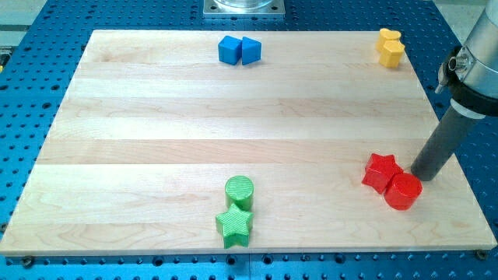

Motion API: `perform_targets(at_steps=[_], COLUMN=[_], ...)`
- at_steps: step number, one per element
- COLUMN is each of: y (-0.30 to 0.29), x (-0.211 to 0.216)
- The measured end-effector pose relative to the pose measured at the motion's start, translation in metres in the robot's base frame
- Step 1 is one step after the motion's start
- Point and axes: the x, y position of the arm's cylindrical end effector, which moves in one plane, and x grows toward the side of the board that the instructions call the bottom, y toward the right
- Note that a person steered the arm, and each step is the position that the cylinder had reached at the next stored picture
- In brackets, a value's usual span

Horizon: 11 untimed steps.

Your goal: Move the red circle diagonally bottom left to the red star

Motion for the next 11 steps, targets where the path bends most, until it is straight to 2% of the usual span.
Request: perform_targets(at_steps=[1, 2, 4, 7, 8, 10, 11], y=[0.002, 0.001, -0.002, -0.053, -0.053, -0.056, -0.058], x=[0.006, 0.054, 0.054, 0.032, 0.033, -0.016, -0.016])
